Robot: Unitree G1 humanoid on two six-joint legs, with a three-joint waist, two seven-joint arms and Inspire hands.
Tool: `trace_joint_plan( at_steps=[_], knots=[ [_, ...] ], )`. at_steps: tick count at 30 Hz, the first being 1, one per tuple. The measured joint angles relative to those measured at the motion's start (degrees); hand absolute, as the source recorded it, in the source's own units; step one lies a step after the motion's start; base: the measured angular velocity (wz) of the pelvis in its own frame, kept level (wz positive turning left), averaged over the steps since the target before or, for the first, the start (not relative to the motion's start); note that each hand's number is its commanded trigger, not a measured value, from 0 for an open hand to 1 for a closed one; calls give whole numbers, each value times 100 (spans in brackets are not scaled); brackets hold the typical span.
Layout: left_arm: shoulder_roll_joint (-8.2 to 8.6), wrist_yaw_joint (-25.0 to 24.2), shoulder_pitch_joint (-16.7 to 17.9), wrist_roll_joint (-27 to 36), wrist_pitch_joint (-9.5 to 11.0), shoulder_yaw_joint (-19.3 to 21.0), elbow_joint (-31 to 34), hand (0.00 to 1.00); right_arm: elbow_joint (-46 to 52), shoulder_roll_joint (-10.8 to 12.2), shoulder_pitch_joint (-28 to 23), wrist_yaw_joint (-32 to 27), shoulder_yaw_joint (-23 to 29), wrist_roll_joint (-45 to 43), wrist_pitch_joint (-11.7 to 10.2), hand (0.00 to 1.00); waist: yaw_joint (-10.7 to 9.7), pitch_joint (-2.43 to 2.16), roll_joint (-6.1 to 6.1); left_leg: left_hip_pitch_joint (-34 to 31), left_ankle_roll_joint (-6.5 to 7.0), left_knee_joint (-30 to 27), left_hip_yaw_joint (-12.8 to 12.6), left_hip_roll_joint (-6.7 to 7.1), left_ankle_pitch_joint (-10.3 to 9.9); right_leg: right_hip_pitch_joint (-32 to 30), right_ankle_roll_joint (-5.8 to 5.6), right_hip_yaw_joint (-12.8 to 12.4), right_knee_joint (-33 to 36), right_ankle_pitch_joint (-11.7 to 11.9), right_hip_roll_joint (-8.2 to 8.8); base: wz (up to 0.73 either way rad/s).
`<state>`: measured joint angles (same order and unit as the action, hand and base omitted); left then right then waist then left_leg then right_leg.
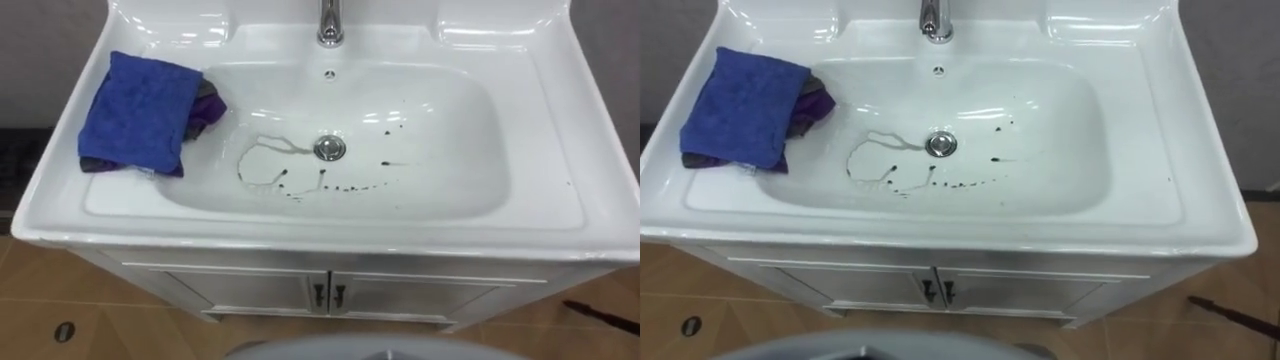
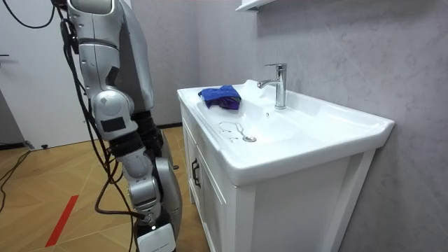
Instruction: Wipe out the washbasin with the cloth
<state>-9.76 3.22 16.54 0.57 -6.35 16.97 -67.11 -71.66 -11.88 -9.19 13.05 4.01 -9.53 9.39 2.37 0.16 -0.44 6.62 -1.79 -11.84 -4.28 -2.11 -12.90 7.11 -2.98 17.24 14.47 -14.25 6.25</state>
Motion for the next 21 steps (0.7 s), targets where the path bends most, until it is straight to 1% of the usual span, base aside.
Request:
trace_joint_plan(
  at_steps=[1, 2, 3, 4, 5, 6, 7, 8, 9, 11, 12, 13, 14, 15, 17, 19, 20, 21],
  knots=[
    [1, 51, 30, -6, 23, 143, 28, 0, 5, -14, -2, 5, 8, -3, -3, 0, 30, 1, 0, -8, -9, -2, 30, -2, 5, -4, 10, 10, 25, -26, -2, 6],
    [2, 81, 39, -9, 57, 339, 73, 0, 5, -38, -9, 11, 17, -12, -3, 0, 122, -1, 13, -29, -22, 0, 59, -14, 9, -16, 19, 16, 16, -28, -16, 10],
    [1, 111, 51, -8, 77, 443, 107, 0, 9, -51, -9, 11, 17, -12, -4, 0, 144, -3, 16, -54, -27, -2, 103, -14, 12, -15, 23, 43, 8, -27, -21, 21],
    [1, 192, 91, 9, 164, 607, 155, 0, 31, -80, -8, 7, 43, -13, -14, 0, 161, -10, 26, -120, -36, -54, 195, -10, 17, -6, 33, 131, 4, -22, -21, 29],
    [2, 256, 108, 31, 200, 669, 182, 0, 37, -93, -12, 1, 72, -13, -21, 0, 177, -13, 32, -167, -36, -99, 237, -8, 17, -1, 36, 181, 13, -20, -20, 37],
    [3, 391, 133, 128, 263, 791, 243, 0, 59, -111, -33, -13, 141, -14, -36, 0, 258, -12, 38, -227, -37, -156, 303, -5, 18, -15, 38, 233, 12, -20, -22, 30],
    [8, 546, 198, 202, 288, 832, 346, 0, 62, -133, -52, -40, 180, -26, -69, 0, 306, -28, 69, -253, -42, -179, 348, -4, 21, -15, 40, 291, 3, -21, -22, 32],
    [14, 732, 217, 225, 308, 943, 386, 0, 60, -170, -54, -42, 183, -25, -70, 0, 384, -56, 129, -283, -48, -196, 406, 4, 25, -11, 45, 341, 0, -24, -18, 22],
    [17, 830, 220, 222, 308, 1009, 414, 0, 61, -188, -54, -42, 183, -29, -70, 0, 435, -36, 90, -290, -57, -198, 441, 12, 30, -11, 48, 354, 2, -26, -16, 18],
    [16, 1267, 239, 220, 364, 1163, 608, 0, 61, -250, -51, -51, 182, -41, -126, 0, 579, -38, 157, -307, -69, -209, 537, 28, 38, 18, 62, 431, 9, -42, -10, 17],
    [16, 1381, 275, 220, 396, 1170, 713, 0, 61, -264, -51, -55, 182, -40, -144, 0, 580, -33, 155, -321, -71, -219, 592, 42, 40, 24, 60, 472, 7, -52, 0, 31],
    [16, 1589, 362, 215, 444, 1191, 1006, 0, 61, -298, -53, -79, 191, 8, -214, 0, 586, -33, 160, -363, -75, -257, 676, 72, 44, 21, 53, 551, 35, -104, 32, 29],
    [15, 1826, 437, 216, 538, 1223, 1275, 0, 65, -332, -35, -139, 192, 61, -271, 0, 635, -36, 181, -381, -78, -269, 688, 75, 46, 20, 55, 578, 46, -120, 42, 23],
    [12, 1953, 463, 217, 605, 1230, 1377, 0, 70, -347, -19, -169, 192, 62, -317, 0, 669, -33, 198, -387, -78, -280, 692, 75, 46, 18, 57, 583, 54, -121, 44, 10],
    [2, 2455, 547, 225, 872, 1236, 1810, 0, 78, -384, 50, -245, 232, 74, -518, 0, 730, -29, 234, -442, -81, -295, 779, 107, 48, -24, 50, 651, 131, -167, 81, 16],
    [2, 2754, 584, 223, 1059, 1261, 2075, 0, 75, -391, 84, -251, 218, 11, -581, 0, 806, -33, 247, -457, -91, -287, 811, 110, 57, -47, 56, 643, 148, -173, 77, 9],
    [3, 2845, 585, 218, 1090, 1275, 2179, 0, 65, -395, 80, -258, 219, 20, -585, 0, 845, -34, 248, -459, -91, -288, 829, 115, 57, -47, 60, 644, 158, -177, 77, 6],
    [5, 2987, 570, 213, 1134, 1337, 2421, 0, 62, -402, 65, -274, 219, 45, -584, 0, 919, -41, 247, -469, -94, -288, 844, 116, 58, -65, 72, 643, 177, -189, 78, 4]
  ],
)
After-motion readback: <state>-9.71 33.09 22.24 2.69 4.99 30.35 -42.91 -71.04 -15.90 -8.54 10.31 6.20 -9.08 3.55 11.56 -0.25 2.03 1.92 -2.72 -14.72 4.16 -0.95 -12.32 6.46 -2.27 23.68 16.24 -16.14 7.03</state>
